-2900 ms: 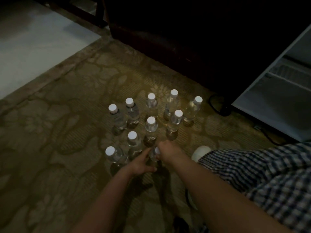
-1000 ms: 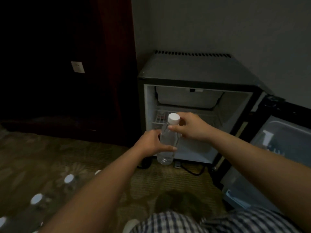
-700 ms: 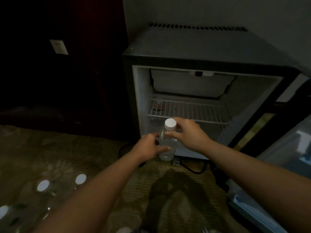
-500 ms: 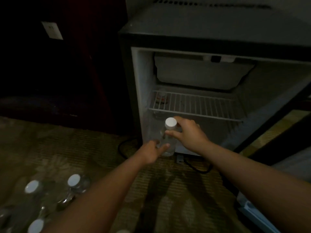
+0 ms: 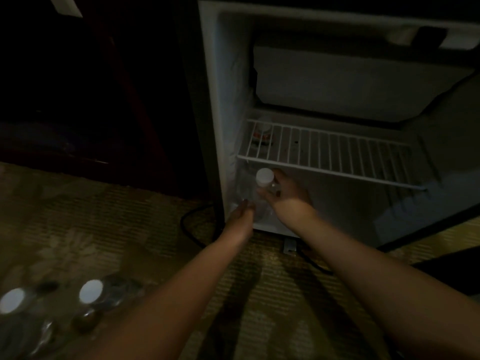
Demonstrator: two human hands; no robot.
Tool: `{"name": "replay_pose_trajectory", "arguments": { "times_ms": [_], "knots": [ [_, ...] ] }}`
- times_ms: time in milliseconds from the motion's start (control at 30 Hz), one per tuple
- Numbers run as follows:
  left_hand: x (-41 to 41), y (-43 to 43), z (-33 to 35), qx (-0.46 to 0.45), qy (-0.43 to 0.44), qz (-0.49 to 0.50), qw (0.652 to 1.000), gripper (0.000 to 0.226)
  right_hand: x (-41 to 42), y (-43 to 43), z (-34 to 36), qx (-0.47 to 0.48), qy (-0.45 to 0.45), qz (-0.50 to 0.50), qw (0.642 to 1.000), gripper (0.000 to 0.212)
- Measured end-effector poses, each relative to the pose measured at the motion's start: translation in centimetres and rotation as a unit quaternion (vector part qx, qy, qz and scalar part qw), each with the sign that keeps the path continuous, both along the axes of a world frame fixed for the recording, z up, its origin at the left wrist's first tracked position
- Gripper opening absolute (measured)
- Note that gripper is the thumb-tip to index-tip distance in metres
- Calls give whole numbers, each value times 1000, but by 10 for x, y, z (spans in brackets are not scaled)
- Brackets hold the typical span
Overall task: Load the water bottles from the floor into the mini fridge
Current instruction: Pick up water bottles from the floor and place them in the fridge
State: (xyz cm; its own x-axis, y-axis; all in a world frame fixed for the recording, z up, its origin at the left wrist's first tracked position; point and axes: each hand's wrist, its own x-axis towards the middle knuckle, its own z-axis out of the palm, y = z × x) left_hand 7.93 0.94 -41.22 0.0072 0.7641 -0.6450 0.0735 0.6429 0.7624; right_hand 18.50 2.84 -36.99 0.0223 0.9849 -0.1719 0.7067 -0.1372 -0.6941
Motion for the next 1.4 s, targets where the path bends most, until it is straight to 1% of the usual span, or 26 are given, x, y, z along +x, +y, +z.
{"name": "replay_pose_trajectory", "arguments": {
  "times_ms": [67, 200, 267, 367, 433, 567, 667, 733, 800, 867, 900, 967, 1033, 1100, 1133, 1233, 1300, 1400],
  "knots": [
    [5, -2, 1, -17, -48, 57, 997, 44, 0, 4, -3, -9, 12, -2, 1000, 48],
    [10, -12, -1, -11, -123, 92, 988, 39, 0, 9, -8, -19, 36, 12, 999, 49],
    [12, -13, 0, 8, -140, 106, 984, 33, -3, 13, -9, -8, 49, -2, 999, 49],
    [17, -2, 1, 21, -145, 112, 983, 41, -7, 23, -12, -1, 36, -24, 999, 46],
    [17, 7, -1, 35, -128, 99, 986, 44, -9, 32, -12, 6, 56, -30, 998, 45],
    [17, 27, -3, 46, -87, 43, 994, 51, -8, 48, -9, 22, 94, -41, 994, 53],
    [16, 45, -3, 26, -69, 39, 997, 48, -11, 60, -8, 23, 79, -58, 995, 56],
    [14, 50, -4, 38, -40, 13, 998, 51, -12, 64, -10, 25, 68, -61, 996, 62],
    [11, 50, -6, 57, -25, -16, 998, 54, -12, 66, -12, 20, 77, -66, 995, 68],
    [10, 48, -11, 75, 15, -48, 996, 54, -13, 68, -13, 21, 82, -66, 994, 72],
    [9, 43, -11, 79, 37, -49, 995, 54, -12, 69, -13, 13, 87, -62, 994, 74],
    [8, 29, -11, 95, 75, -44, 992, 56, -12, 67, -13, -52, 90, -59, 993, 78],
    [7, 17, -9, 81, 86, -63, 991, 56, -10, 57, -17, -104, 93, -45, 989, 76],
    [2, 8, -4, 50, 96, -92, 990, 50, -9, 44, -18, -129, 67, -27, 989, 75],
    [-4, 4, -2, 34, 102, -108, 988, 47, -8, 36, -13, -152, 35, -16, 988, 75],
    [-26, -10, 7, 30, 109, -141, 984, 39, -7, 17, 8, -205, -76, 59, 974, 58],
    [-41, -19, 17, 27, 99, -164, 981, 38, -10, 4, 26, -237, -115, 110, 958, 52],
    [-62, -32, 40, 40, 123, -214, 968, 26, -19, -15, 50, -254, -146, 156, 943, 48]
  ]
}}
